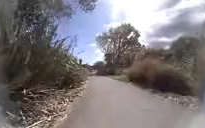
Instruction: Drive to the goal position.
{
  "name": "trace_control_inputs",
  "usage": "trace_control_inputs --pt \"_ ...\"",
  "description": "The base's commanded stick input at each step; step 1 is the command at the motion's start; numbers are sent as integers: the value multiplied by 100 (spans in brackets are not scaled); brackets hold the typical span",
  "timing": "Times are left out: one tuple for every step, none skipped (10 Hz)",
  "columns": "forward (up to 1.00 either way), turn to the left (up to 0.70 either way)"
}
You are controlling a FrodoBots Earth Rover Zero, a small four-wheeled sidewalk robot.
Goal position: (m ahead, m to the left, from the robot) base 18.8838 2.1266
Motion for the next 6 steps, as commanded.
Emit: trace_control_inputs --pt "100 7" --pt "100 7" --pt "100 8" --pt "100 8" --pt "100 8" --pt "100 8"
